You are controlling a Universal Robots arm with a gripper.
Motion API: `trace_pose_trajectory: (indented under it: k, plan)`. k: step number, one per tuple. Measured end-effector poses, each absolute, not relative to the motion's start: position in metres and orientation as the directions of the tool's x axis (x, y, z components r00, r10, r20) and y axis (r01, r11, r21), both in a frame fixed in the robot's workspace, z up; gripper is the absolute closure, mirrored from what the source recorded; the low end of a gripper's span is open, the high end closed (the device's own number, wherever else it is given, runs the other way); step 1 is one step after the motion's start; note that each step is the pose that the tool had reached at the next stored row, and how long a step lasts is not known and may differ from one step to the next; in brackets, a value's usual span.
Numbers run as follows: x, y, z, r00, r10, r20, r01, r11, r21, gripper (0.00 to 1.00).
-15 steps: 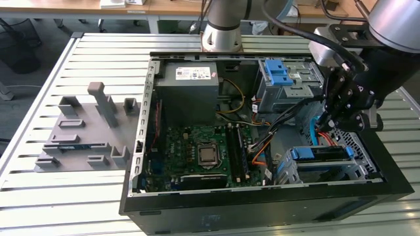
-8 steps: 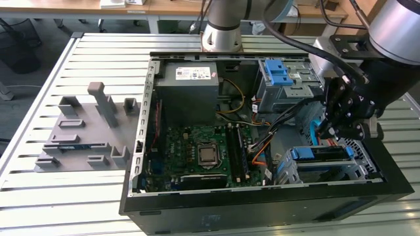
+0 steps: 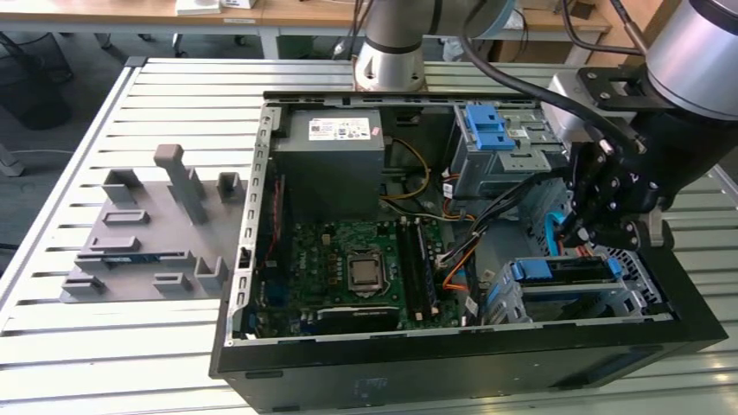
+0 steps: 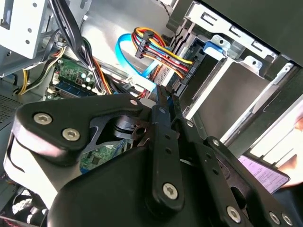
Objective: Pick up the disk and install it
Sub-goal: 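Insert the second disk wire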
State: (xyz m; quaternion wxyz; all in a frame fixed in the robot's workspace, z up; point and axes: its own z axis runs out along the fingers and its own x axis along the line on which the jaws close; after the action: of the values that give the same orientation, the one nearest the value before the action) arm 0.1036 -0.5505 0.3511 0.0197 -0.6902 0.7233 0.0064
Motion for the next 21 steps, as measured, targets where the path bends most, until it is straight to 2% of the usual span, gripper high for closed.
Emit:
trace_pose_trajectory:
  k: [21]
  plan:
    - [0.103,-0.56,0.341,-0.045,-0.998,-0.038,-0.998,0.046,-0.03,0.84]
